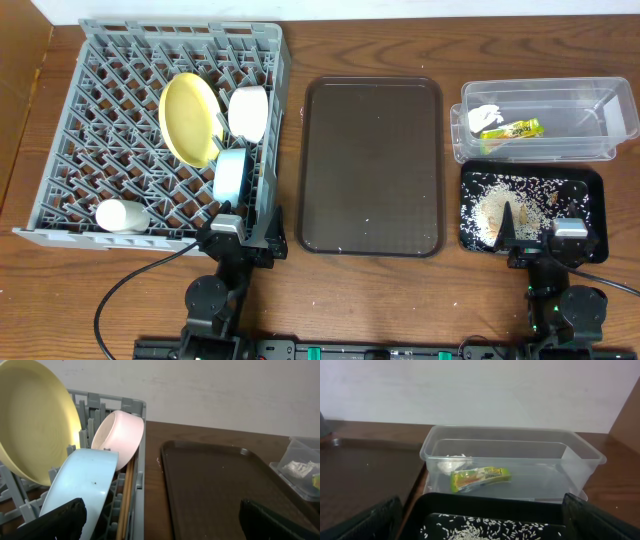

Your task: Sort waste into correct bins and load items into the dishwasher

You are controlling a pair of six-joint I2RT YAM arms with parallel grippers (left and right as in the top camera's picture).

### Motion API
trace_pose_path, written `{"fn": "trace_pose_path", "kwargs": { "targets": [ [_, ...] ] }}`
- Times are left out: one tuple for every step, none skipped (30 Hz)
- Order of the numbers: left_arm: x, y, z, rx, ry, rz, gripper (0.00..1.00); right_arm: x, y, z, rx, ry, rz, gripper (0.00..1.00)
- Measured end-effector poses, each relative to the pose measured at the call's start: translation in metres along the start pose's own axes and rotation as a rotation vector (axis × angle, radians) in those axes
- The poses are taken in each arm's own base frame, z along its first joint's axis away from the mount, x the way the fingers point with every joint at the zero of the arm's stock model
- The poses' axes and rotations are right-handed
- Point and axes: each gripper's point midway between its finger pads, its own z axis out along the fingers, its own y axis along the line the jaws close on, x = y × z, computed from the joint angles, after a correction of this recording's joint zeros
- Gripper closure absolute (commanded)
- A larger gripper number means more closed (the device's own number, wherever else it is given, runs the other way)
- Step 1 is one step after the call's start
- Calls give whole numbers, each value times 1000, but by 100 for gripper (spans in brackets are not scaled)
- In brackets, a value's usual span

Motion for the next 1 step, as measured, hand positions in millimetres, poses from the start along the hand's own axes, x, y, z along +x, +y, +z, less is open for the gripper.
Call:
{"fn": "trace_pose_path", "kwargs": {
  "targets": [
    [0,0,0,0,0,0,3,0,0,0,0,0,0,1]
  ]
}}
